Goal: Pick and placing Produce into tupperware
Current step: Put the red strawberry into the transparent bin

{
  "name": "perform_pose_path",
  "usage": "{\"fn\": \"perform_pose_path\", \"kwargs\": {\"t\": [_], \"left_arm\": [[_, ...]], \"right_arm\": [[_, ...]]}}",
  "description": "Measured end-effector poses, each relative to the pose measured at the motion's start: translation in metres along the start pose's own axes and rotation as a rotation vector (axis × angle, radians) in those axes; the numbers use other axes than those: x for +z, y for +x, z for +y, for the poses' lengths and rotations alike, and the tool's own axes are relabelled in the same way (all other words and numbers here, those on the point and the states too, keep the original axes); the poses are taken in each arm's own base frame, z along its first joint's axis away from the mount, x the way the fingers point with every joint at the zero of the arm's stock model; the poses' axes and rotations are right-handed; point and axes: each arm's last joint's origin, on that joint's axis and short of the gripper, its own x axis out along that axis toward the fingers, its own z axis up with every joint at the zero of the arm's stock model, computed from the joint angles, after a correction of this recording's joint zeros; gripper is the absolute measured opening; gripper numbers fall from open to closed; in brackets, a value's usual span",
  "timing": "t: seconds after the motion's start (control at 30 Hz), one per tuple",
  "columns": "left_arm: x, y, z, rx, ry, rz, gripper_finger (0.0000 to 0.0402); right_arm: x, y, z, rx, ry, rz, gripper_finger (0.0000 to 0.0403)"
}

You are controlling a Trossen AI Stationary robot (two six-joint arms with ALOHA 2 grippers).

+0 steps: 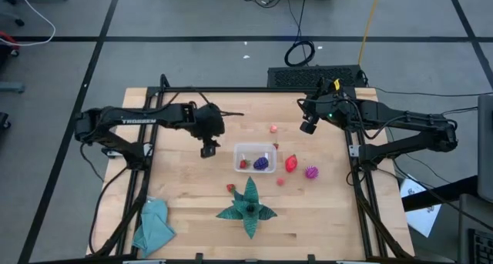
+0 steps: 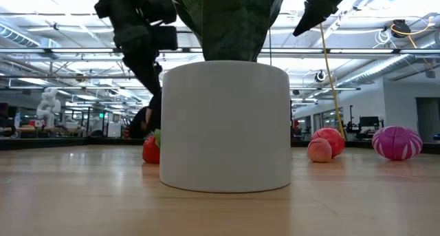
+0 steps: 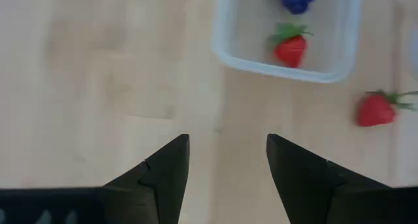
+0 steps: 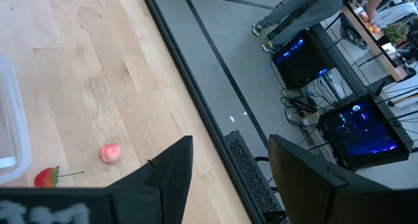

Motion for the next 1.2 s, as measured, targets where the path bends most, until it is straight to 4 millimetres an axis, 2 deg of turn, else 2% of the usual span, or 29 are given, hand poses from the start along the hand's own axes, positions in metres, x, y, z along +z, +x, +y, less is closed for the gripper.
{"fn": "perform_pose_path", "kwargs": {"t": [0.1, 0.27, 0.63, 0.97, 1.2], "left_arm": [[-0.008, 0.008, -0.012, -0.056, -0.067, 0.114, 0.0209], [-0.017, 0.02, -0.038, -0.085, -0.049, 0.163, 0.0209], [-0.045, 0.049, -0.081, -0.176, 0.07, 0.017, 0.0209], [-0.056, 0.062, -0.098, -0.231, 0.227, -0.13, 0.0209], [-0.065, 0.07, -0.092, -0.223, 0.288, -0.201, 0.0209]], "right_arm": [[0.0, 0.0, 0.0, 0.0, 0.0, 0.0, 0.0192], [0.0, 0.0, 0.0, 0.002, -0.003, -0.001, 0.0192], [0.0, 0.0, 0.001, 0.002, -0.011, -0.001, 0.0192], [0.001, 0.0, 0.0, 0.001, 0.028, -0.005, 0.0192], [0.001, 0.0, 0.0, 0.001, 0.031, -0.009, 0.0192]]}}
